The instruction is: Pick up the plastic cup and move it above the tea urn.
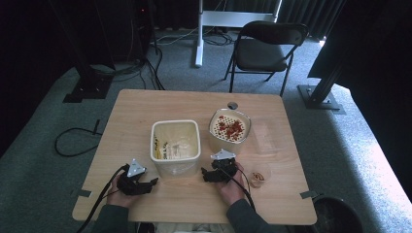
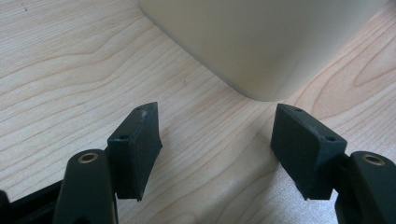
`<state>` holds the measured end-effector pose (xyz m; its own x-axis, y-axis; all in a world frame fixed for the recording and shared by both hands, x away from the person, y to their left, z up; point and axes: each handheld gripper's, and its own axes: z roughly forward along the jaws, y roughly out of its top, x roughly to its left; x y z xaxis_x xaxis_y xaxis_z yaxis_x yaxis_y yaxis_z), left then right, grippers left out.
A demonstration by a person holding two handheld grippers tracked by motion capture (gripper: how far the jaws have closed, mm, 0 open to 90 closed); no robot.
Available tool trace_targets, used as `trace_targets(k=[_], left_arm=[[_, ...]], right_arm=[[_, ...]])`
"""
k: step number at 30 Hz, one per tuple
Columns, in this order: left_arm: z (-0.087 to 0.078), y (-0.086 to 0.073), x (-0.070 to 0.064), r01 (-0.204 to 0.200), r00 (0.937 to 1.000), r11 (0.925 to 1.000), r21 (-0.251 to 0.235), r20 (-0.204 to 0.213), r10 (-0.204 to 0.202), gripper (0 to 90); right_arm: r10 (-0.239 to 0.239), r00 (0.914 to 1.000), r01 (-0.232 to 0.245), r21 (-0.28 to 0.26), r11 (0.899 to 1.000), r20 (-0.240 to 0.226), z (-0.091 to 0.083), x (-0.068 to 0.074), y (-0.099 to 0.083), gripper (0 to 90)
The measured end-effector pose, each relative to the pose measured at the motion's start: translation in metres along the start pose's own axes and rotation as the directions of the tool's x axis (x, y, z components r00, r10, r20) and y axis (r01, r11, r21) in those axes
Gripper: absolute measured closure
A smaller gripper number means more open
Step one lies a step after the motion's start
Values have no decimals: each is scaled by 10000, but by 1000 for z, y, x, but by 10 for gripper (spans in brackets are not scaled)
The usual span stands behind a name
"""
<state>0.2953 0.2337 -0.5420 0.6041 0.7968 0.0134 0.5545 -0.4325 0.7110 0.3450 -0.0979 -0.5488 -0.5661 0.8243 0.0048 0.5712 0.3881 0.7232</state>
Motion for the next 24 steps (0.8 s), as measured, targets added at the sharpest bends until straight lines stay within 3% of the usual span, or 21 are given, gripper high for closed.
trace_targets(k=[2,11,16,17,24], left_arm=[[0,0,0,0,10000,10000,-2,1,0,336],[0,0,0,7,10000,10000,-5,-1,-7,336],[0,0,0,5,10000,10000,-7,-3,-5,336],[0,0,0,7,10000,10000,-10,-6,-7,336],[0,0,0,12,10000,10000,-22,-7,-12,336]], right_arm=[[23,10000,-23,-6,10000,8,-1,1,0,142],[-205,9995,202,-155,9997,-232,-19,17,1,361],[-380,9987,360,-569,9977,-340,-40,24,7,377],[-439,9966,392,-688,9969,-692,-50,26,10,374],[-1061,9928,975,-1392,9855,-553,-101,31,28,462]])
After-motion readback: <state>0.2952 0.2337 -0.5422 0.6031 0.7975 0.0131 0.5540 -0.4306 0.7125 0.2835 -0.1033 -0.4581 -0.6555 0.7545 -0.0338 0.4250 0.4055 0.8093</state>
